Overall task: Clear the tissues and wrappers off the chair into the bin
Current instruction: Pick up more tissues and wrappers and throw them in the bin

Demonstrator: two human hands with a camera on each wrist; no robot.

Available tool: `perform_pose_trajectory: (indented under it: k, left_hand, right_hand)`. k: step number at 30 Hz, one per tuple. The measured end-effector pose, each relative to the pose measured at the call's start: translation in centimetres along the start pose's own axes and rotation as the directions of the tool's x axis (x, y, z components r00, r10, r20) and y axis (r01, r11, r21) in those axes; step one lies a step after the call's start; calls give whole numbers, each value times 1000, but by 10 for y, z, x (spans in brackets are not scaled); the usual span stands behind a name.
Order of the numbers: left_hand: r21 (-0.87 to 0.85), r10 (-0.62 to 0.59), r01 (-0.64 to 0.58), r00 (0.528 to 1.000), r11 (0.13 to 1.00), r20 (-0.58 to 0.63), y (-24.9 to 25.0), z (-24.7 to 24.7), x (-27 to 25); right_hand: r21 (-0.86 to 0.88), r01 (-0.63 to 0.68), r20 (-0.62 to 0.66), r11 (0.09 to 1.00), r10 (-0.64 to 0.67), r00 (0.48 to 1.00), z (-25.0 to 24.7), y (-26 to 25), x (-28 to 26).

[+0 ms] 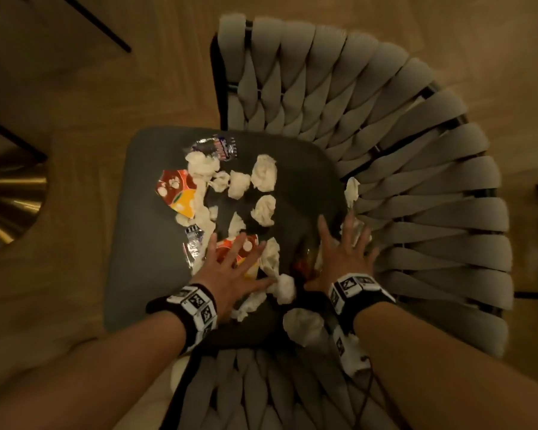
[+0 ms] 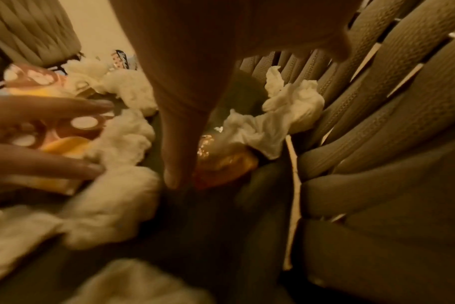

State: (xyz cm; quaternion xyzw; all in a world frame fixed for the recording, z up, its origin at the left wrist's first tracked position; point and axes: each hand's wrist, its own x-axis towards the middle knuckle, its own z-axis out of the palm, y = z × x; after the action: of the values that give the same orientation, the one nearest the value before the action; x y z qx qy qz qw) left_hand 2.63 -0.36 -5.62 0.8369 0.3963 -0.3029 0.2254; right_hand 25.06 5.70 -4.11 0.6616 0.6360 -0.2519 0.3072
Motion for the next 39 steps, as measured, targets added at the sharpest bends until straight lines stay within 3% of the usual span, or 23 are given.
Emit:
perform_pose_trajectory:
  k: [5,9,16,19,21,25,28,31,33,35,37,39]
  left_hand:
    - [-51,-7,7,1000,999,1,-16,13,10]
    - [-105,-25,22,999,994,-29,-17,4,9]
    - [-287,-78,22,980,958,-185,-19,-17,-7]
    - [-395,-205,66,925,916,-319,-27,-22,-23]
    - [-452,-331,154,879,879,-343,-34,-19,-34]
    - [-544,-531,347,817,764,-226,-42,-5,-45]
    - [-593,-600,409,784,694,-160,-39,5,-45]
    - [-655,-647,377,728,655,-228,-40,0,-43]
    - [-675,-665,346,688,652,-290,-44,-14,-39]
    - [-667,-647,321,692,672,-319,-48,-32,-32]
    - [-646,-596,300,743,702,-303,-47,-46,-23]
    - [-590,-511,273,812,760,-282,-39,-55,-11]
  right_hand:
    - [36,12,155,999,-17,988,-7,20,29]
    - [110,-26,-20,994,28,999,-7,18,40]
    - [167,47,-17,985,-45,999,-19,16,42]
    - [243,183,-141,952,-152,978,-34,-1,26]
    - [190,312,-186,931,-278,942,-43,-21,15]
    - [-52,542,-35,839,-544,839,-41,-68,1]
    - [-194,632,163,750,-611,775,-19,-94,7]
    - [-273,668,243,692,-622,744,-1,-106,17]
    - [-224,671,235,707,-629,741,0,-106,20]
    - [-85,647,174,758,-628,759,-9,-96,21]
    - [123,595,33,794,-603,797,-28,-75,19]
    - [212,584,-182,784,-556,811,-57,-47,25]
